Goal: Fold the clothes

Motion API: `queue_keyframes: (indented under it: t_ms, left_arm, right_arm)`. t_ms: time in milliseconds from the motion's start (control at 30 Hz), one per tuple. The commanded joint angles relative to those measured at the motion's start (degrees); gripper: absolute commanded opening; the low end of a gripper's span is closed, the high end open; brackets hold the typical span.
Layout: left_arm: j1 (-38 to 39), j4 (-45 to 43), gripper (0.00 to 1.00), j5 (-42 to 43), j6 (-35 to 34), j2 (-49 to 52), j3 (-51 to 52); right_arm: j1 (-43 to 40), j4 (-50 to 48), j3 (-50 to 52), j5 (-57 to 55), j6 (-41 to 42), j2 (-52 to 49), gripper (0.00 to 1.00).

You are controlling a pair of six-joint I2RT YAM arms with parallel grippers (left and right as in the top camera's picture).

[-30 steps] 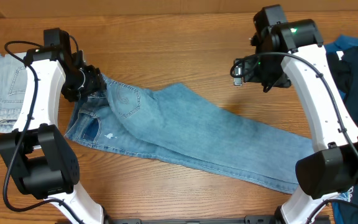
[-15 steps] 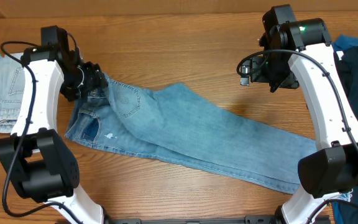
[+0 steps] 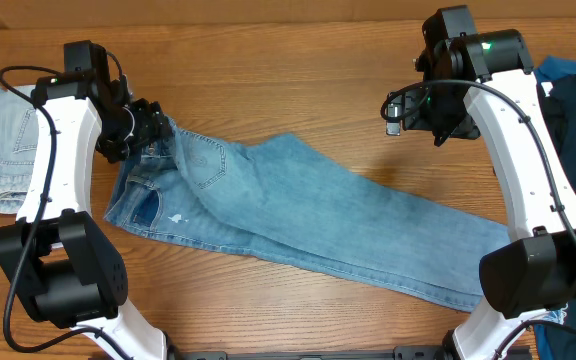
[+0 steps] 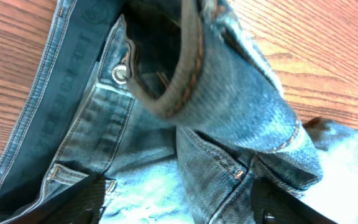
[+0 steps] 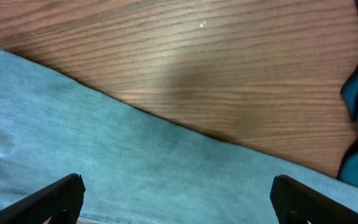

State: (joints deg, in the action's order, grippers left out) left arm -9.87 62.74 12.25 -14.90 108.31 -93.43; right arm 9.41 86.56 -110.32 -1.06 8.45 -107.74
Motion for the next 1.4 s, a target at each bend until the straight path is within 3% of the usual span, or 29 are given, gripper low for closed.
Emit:
queue_keyframes:
  t_ms: [0,200,567,633,767,967,1067,1133,1200,1300,1367]
  left_arm:
    - [-0.24,-0.5,0.79,3.28,-1.01,-1.73,-1.36]
    - [-0.28,1.2,0.8,7.26,0.26,-1.73,-1.36]
    - [-0.22,0.09,0.8,1.77,-0.17,-1.7,-1.36]
    - [-0.22,-0.07,0.8,6.27,-0.5,-1.7,-1.36]
    - [-0.22,-2.78,0.9,9.42,-2.08,-1.7,-1.33]
    - [-0.13,-2.62,0.93,5.27,-2.01,-0.74,-0.5]
    - [-0.13,-2.67,0.79,5.16,-1.79,-0.35,0.48]
    - [-0.13,-2.54,0.56,5.18,-1.38,-0.35,0.48]
    - [-0.13,-2.54,0.43,5.18,-1.38,-0.35,0.48]
    - [-0.13,-2.62,0.05,5.16,-0.31,-0.35,0.48]
    - [-0.13,-2.8,0.04,5.11,0.81,-0.35,0.48]
  right_arm:
    - [0.11,-1.9,-0.33,-0.17,-1.2,0.28,1.0]
    - [0.11,-2.47,-0.33,-0.17,-1.2,0.28,1.0]
    - [0.11,-2.69,-0.31,-0.2,-1.2,0.28,1.0]
    - [0.04,-2.91,-0.31,-0.44,-1.25,0.28,1.0]
    - [0.04,-3.06,-0.33,-0.39,-1.22,0.28,1.0]
    - [0.04,-3.1,-0.31,-0.39,-1.22,0.28,1.0]
    - [0.04,-2.21,-0.31,-0.39,-1.18,0.28,1.0]
    - [-0.24,-0.42,-0.31,-0.46,0.13,0.28,0.9]
    - [-1.68,1.86,-0.31,-0.63,5.25,0.28,0.9]
    - [-4.87,4.24,-0.31,-0.59,10.64,0.28,0.8]
    - [-7.15,6.45,-0.31,-0.55,13.07,0.28,0.77]
